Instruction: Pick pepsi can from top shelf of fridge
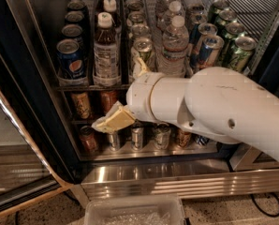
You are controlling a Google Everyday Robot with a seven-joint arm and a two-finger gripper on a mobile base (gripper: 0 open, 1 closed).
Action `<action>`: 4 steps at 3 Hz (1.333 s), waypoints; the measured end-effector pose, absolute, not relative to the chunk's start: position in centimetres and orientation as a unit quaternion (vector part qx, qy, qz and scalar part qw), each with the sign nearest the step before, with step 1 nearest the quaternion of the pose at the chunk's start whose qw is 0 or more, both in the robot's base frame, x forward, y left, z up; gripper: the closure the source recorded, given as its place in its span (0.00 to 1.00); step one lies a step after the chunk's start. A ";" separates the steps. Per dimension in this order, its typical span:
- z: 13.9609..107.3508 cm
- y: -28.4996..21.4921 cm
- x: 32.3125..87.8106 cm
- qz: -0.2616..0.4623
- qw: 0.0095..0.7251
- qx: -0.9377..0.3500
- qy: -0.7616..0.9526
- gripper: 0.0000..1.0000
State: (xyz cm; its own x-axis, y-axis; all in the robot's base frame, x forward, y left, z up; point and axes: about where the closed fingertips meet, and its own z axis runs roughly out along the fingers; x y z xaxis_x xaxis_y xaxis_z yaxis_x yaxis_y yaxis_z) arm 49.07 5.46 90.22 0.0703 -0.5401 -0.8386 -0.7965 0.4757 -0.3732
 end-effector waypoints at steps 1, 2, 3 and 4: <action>90.2 5.5 49.1 0.120 0.536 -0.498 0.671 0.00; 90.3 6.9 50.3 0.125 0.554 -0.468 0.677 0.00; 90.6 10.0 52.7 0.138 0.579 -0.425 0.681 0.00; 90.7 12.3 54.9 0.139 0.598 -0.369 0.698 0.00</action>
Offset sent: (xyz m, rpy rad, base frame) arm 0.0570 0.0637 -0.0090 0.2515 -0.0148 -0.2060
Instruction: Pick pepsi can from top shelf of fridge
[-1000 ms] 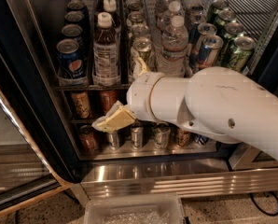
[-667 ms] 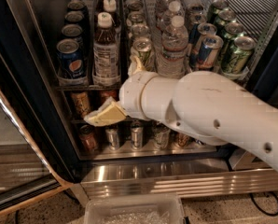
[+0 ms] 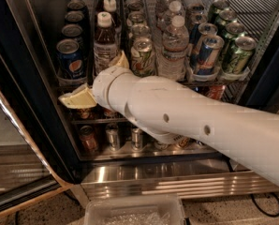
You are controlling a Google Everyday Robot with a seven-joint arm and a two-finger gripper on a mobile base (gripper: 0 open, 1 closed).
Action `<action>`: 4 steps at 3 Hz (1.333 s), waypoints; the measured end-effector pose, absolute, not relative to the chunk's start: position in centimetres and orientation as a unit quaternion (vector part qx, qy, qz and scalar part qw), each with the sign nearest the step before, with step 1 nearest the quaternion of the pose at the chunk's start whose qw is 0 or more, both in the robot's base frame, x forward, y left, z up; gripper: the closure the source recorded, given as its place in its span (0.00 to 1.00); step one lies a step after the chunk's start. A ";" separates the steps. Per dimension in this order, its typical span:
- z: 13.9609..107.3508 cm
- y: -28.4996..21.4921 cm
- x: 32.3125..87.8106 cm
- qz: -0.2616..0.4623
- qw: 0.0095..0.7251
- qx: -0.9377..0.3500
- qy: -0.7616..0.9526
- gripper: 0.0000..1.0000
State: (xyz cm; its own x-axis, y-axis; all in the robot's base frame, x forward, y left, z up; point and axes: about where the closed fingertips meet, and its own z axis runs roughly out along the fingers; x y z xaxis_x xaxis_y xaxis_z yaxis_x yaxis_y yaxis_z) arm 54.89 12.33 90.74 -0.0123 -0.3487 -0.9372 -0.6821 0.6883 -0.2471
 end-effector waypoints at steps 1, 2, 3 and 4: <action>91.1 15.6 55.1 0.131 0.610 -0.343 0.703 0.00; 91.1 15.6 55.1 0.131 0.610 -0.343 0.703 0.00; 91.5 15.8 55.3 0.143 0.606 -0.346 0.701 0.00; 92.1 13.6 55.2 0.136 0.607 -0.341 0.704 0.00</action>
Offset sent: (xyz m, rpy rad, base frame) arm 0.0009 0.0235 -0.0003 0.0163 -0.0043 -0.0393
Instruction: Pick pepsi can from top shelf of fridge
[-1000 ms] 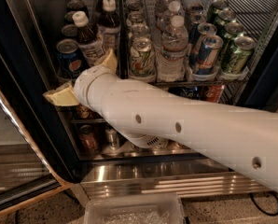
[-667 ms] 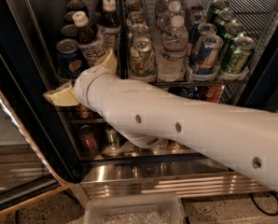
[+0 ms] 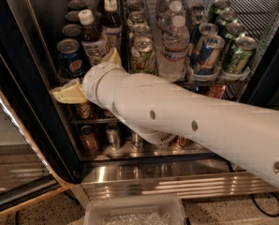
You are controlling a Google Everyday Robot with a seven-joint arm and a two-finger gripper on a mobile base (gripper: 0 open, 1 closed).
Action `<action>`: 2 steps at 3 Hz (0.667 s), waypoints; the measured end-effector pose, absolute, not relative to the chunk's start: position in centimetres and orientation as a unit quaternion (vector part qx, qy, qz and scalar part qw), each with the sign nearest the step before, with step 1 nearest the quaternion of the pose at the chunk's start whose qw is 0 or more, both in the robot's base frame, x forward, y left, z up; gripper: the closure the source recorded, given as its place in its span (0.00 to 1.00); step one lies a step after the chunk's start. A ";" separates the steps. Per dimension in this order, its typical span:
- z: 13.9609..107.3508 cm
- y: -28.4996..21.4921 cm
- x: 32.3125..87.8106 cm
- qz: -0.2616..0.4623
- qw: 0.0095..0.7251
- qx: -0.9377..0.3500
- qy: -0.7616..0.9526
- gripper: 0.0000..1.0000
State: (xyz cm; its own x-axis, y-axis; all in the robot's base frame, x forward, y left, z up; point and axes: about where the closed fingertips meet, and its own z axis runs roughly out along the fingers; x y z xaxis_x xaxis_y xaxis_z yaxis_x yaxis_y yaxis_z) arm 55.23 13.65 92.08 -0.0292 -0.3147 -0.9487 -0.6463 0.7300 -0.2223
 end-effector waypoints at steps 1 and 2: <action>92.4 10.2 55.1 0.115 0.610 -0.328 0.712 0.00; 92.9 7.2 54.3 0.097 0.611 -0.318 0.719 0.00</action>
Offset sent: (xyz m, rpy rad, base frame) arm -0.0227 -0.1121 0.0016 -0.0426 -0.0033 -0.1458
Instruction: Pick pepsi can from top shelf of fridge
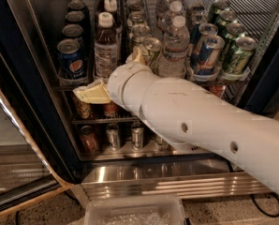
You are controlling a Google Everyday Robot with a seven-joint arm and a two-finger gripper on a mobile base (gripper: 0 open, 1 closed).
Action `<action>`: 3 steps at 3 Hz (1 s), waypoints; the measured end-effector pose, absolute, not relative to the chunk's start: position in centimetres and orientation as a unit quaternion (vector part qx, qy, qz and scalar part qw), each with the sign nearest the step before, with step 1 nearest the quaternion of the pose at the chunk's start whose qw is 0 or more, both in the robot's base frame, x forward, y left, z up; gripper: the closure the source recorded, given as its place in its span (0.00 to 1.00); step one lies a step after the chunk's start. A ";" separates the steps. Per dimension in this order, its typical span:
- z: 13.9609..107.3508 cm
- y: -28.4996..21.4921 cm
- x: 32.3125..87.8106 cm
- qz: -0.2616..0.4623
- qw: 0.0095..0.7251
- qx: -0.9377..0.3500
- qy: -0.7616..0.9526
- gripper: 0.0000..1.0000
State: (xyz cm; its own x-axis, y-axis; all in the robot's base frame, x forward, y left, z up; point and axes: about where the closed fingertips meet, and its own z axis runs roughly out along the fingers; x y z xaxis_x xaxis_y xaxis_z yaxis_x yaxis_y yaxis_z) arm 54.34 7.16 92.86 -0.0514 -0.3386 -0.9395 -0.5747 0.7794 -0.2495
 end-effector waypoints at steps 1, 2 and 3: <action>93.8 6.2 52.6 0.095 0.609 -0.322 0.719 0.00; 94.8 8.0 49.9 0.125 0.595 -0.344 0.715 0.00; 94.8 10.3 46.9 0.157 0.577 -0.384 0.703 0.00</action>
Offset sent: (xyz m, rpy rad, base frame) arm -0.1176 0.0023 0.0010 0.0241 0.0739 0.1958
